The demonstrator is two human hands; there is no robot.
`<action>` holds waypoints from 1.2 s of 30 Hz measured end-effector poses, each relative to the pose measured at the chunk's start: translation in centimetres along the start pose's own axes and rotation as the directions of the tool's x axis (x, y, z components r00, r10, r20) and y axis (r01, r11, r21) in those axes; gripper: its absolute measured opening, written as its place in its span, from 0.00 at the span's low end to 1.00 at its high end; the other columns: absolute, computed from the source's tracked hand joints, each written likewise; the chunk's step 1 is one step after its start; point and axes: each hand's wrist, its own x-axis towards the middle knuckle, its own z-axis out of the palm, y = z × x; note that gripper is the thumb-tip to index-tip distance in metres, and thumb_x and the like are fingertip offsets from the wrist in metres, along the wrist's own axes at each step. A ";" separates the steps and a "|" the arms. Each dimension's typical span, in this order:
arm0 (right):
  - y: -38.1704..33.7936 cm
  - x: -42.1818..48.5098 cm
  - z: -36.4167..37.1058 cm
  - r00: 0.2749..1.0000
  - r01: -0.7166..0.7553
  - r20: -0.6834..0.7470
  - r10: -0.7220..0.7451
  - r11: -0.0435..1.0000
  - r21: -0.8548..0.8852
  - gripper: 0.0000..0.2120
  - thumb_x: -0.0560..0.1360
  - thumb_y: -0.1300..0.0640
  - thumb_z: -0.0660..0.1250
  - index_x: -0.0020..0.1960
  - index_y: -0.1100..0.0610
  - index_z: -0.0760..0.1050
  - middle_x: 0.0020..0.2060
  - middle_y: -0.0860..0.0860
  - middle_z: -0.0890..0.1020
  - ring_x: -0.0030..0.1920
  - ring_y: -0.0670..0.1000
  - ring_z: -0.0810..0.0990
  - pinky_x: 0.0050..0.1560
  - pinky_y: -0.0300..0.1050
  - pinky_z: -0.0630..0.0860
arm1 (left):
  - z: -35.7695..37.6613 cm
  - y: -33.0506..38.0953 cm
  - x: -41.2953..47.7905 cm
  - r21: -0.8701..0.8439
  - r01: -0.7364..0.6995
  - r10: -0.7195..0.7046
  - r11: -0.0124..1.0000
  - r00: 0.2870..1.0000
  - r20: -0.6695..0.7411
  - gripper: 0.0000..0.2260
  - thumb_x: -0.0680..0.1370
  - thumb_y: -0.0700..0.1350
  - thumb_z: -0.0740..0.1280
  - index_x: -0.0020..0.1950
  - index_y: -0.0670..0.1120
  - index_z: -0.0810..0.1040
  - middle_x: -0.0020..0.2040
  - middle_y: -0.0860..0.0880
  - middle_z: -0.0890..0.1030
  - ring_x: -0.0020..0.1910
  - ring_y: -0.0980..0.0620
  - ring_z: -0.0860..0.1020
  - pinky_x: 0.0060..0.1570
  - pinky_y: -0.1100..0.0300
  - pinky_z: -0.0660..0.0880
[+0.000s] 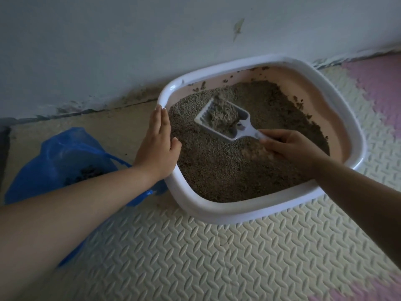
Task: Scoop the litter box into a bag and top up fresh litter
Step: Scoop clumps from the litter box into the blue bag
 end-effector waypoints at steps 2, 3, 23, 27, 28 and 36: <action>-0.2 -0.3 0.2 0.999 0.027 -0.018 -0.027 0.999 -0.024 0.19 0.72 0.50 0.68 0.62 0.49 0.77 0.31 0.43 0.78 0.33 0.46 0.72 0.35 0.34 0.71 | -0.1 0.0 0.0 0.009 0.005 -0.005 1.000 1.000 0.011 0.29 0.82 0.46 0.53 0.78 0.43 0.40 0.78 0.49 0.37 0.77 0.52 0.41 0.73 0.58 0.49; -0.4 -0.4 0.3 0.999 0.041 -0.032 -0.042 0.999 -0.036 0.19 0.72 0.50 0.68 0.63 0.49 0.77 0.30 0.42 0.79 0.32 0.45 0.73 0.36 0.34 0.72 | -0.2 0.1 0.0 0.013 0.008 -0.008 1.000 1.000 0.015 0.29 0.82 0.46 0.53 0.78 0.43 0.40 0.78 0.49 0.37 0.77 0.52 0.40 0.73 0.58 0.48; -2.6 -0.5 -0.7 0.986 0.084 -0.109 -0.124 0.946 -0.313 0.15 0.74 0.52 0.68 0.60 0.52 0.79 0.34 0.51 0.81 0.27 0.38 0.73 0.28 0.26 0.67 | -0.8 0.1 0.0 0.023 0.001 -0.002 1.000 0.999 0.054 0.31 0.82 0.47 0.54 0.78 0.43 0.40 0.78 0.49 0.36 0.77 0.51 0.41 0.73 0.56 0.49; -3.6 0.4 -1.1 0.984 0.092 -0.080 -0.161 0.832 -0.547 0.10 0.75 0.50 0.68 0.56 0.43 0.79 0.34 0.45 0.82 0.28 0.41 0.74 0.29 0.32 0.68 | -2.2 -1.2 0.9 0.009 -0.026 0.024 1.000 0.995 0.099 0.31 0.82 0.49 0.55 0.78 0.48 0.40 0.78 0.53 0.38 0.77 0.52 0.46 0.73 0.54 0.54; -3.9 0.8 -0.9 0.986 0.093 -0.058 -0.154 0.813 -0.575 0.11 0.75 0.49 0.67 0.57 0.43 0.79 0.34 0.46 0.82 0.29 0.44 0.76 0.31 0.36 0.70 | -2.7 -1.6 1.6 0.025 -0.031 0.028 0.999 0.994 0.103 0.31 0.82 0.50 0.56 0.78 0.48 0.41 0.78 0.54 0.39 0.77 0.52 0.47 0.72 0.54 0.55; -4.4 3.9 6.2 0.996 0.064 -0.007 -0.086 0.785 -0.616 0.15 0.78 0.47 0.62 0.41 0.56 0.80 0.25 0.52 0.75 0.24 0.49 0.68 0.26 0.40 0.63 | -3.7 -1.9 4.5 0.139 -0.070 0.044 0.988 0.982 0.186 0.29 0.83 0.48 0.52 0.78 0.46 0.39 0.78 0.52 0.38 0.76 0.48 0.50 0.67 0.53 0.60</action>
